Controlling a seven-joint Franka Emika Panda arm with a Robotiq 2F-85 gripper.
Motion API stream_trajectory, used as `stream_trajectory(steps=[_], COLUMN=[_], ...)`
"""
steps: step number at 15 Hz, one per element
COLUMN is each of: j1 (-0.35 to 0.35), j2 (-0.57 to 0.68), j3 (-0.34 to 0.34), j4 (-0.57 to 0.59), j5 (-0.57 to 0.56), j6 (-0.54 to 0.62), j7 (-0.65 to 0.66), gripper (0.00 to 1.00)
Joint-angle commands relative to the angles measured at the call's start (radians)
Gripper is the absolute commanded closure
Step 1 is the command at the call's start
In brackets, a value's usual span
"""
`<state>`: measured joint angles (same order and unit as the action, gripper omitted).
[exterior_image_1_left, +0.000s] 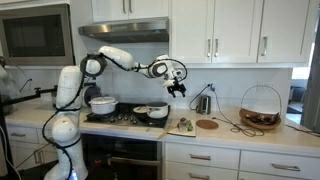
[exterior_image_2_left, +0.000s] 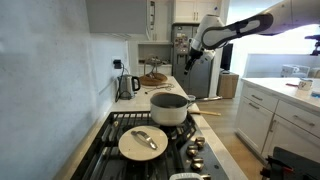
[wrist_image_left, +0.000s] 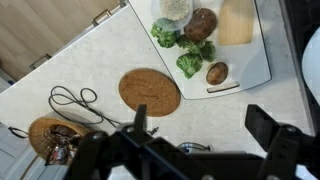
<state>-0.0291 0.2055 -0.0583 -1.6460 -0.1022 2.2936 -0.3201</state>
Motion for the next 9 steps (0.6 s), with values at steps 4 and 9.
stream_trajectory(steps=[4,9], j1=[-0.022,-0.039], j2=[0.211,0.344], j3=[0.026,0.042], j4=[0.308,0.5], j5=[0.004,0.013], j6=[-0.212,-0.367], j7=[-0.043,-0.081], gripper=[0.0,0.0])
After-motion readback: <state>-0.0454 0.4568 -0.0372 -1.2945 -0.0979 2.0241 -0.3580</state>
